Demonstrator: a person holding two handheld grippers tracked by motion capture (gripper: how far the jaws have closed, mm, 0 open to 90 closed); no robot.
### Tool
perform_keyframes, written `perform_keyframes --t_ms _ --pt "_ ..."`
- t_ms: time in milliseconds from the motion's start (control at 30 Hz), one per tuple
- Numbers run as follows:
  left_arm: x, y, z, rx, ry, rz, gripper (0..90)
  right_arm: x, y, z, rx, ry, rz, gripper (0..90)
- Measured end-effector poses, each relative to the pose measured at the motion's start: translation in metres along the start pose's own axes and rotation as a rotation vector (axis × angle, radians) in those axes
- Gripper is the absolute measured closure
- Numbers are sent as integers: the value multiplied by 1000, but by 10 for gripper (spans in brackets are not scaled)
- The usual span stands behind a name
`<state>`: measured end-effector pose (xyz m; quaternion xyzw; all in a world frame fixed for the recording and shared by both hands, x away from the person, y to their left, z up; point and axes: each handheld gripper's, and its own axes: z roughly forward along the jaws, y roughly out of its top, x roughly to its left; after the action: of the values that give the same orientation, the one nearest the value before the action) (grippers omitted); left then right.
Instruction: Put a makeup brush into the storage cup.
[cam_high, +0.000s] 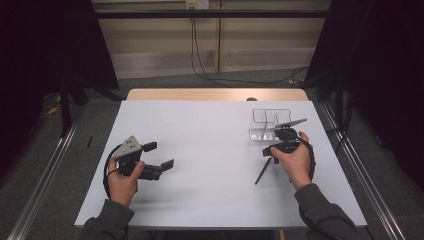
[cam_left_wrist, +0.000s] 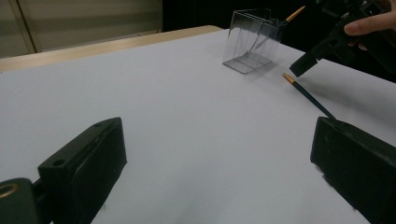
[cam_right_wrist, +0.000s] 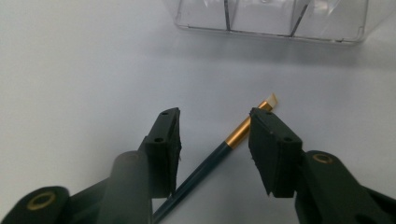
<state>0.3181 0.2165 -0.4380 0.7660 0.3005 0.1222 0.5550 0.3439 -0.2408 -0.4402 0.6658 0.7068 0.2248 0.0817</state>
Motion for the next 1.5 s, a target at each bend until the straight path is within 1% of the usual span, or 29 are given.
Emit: perform_keyframes --t_ms 33,100,167,233,300,367,433,500,533,700,733,767,800,833,900,933,967,1000,1033,1067,1100,1167,1200,1267,1300,1333,1400,1500 --pt "1 0 0 -6 -26 2 32 1 0 1 1 0 5 560" --pt "1 0 1 -8 -25 3 32 1 -1 2 7 4 8 560" --pt "1 0 1 -6 -25 4 32 1 -2 4 20 -6 11 561" --pt "1 0 1 -10 -27 -3 32 0 -3 6 20 -2 17 557" --pt "1 0 0 -8 -25 -4 32 0 -3 7 31 -11 20 562" --pt "0 0 0 1 -2 -6 32 -1 -4 9 33 -11 30 567" --pt "1 -1 0 -6 -15 -10 32 -3 -5 11 42 -17 32 568" --pt "1 -1 0 0 2 -8 32 -4 -5 12 42 -11 34 562" --pt "1 -1 0 2 -2 -6 32 -4 -5 13 45 -17 36 568" --pt "2 -1 -1 -2 3 0 32 -5 -4 14 47 -24 33 585" --pt "2 -1 -1 -3 -10 -2 32 -5 -4 14 48 -27 34 594" --pt "2 -1 -1 -2 -8 -1 32 -5 -5 15 46 -29 34 595" --pt "2 0 -1 0 4 1 32 -4 -4 15 48 -31 32 598" --pt "1 0 -1 0 3 -2 32 -3 -4 15 50 -35 31 608" --pt "1 0 -1 -1 0 -3 32 -3 -5 15 49 -48 9 635" --pt "1 -1 0 -8 -22 -3 32 -3 -5 15 49 -54 5 644" --pt "1 -1 0 -11 -25 -7 32 -2 -5 15 49 -59 8 651" --pt "0 -1 0 2 3 -3 32 -2 -5 15 49 -65 3 660" --pt "0 -1 1 -5 -16 -5 32 -2 -5 15 48 -69 0 666" --pt "1 -1 1 -6 -23 -1 32 -1 -5 15 48 -72 -1 677" --pt "1 -1 1 -5 -19 2 32 -1 -5 16 51 -82 -16 695" --pt "1 0 1 -1 -16 7 32 0 -5 15 54 -96 -20 733" --pt "0 0 1 5 0 3 32 -1 -5 16 54 -99 -25 758" --pt "0 0 1 6 -1 3 32 -2 -5 15 55 -109 -35 810" --pt "0 0 1 6 -2 3 32 -2 -5 15 56 -114 -28 825" --pt "0 0 1 6 -2 3 32 -3 -5 15 54 -105 -29 833" --pt "0 0 1 7 0 7 32 -4 -5 15 55 -109 -26 848" --pt "0 0 2 4 0 5 32 -4 -4 15 58 -106 -39 852"
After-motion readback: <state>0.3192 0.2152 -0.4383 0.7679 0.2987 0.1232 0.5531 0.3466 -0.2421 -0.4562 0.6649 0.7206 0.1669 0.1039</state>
